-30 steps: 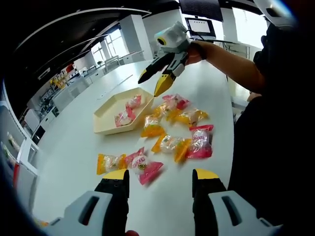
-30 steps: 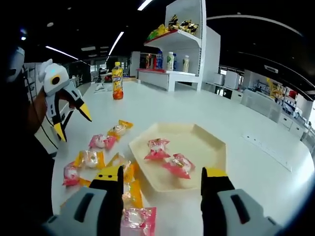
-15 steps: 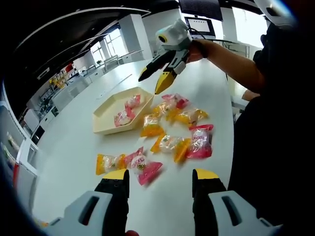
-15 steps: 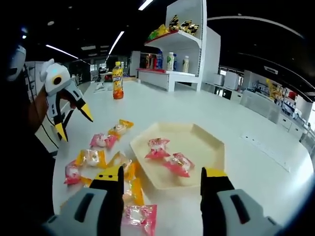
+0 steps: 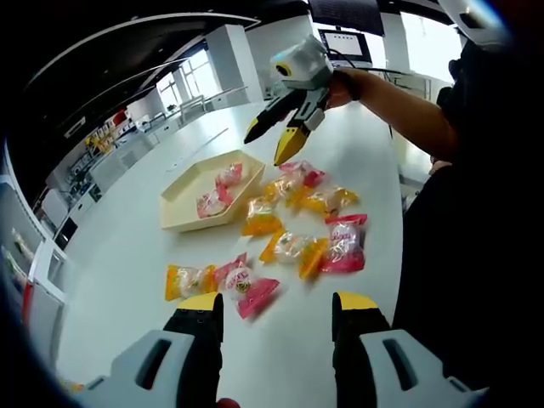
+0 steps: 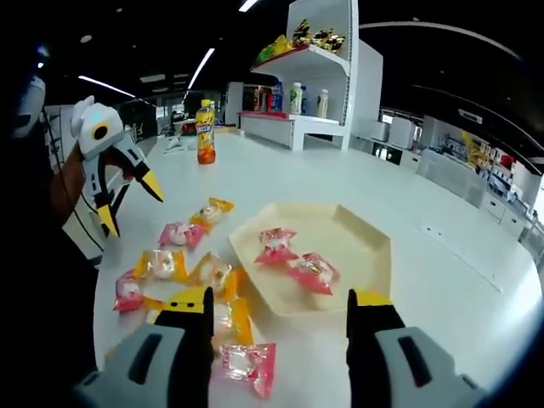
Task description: Pick up the marshmallows scattered on the table and place them into the bowl on the table
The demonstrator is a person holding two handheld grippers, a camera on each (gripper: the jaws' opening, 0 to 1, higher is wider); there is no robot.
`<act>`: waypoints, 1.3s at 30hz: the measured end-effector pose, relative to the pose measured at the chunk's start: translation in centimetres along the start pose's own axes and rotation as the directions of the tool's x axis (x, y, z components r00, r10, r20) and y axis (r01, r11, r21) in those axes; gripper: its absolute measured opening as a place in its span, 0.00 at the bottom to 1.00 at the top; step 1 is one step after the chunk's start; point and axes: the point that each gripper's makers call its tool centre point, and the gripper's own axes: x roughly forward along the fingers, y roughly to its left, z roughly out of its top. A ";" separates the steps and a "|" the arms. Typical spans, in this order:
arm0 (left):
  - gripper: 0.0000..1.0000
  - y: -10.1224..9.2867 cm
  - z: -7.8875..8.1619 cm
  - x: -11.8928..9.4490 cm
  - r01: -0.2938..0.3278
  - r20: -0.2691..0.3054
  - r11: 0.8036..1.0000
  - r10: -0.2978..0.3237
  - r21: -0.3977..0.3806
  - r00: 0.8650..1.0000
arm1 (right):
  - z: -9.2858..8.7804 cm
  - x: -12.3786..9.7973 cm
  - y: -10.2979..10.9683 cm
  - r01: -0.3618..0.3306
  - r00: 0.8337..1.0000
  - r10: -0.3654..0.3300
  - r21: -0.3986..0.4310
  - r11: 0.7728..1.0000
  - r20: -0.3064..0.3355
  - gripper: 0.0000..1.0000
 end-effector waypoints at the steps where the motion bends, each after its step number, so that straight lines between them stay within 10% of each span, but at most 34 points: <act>1: 0.50 0.0 0.0 0.0 0.000 0.000 1.000 0.000 -0.001 1.000 | -0.1 0.0 -0.1 0.000 1.000 0.000 0.001 1.000 -0.001 0.62; 39: 0.50 -0.1 -0.1 0.0 -0.002 -0.002 1.000 0.002 0.007 1.000 | -0.9 -1.0 0.9 -0.032 0.997 0.028 -0.065 0.997 -0.069 0.62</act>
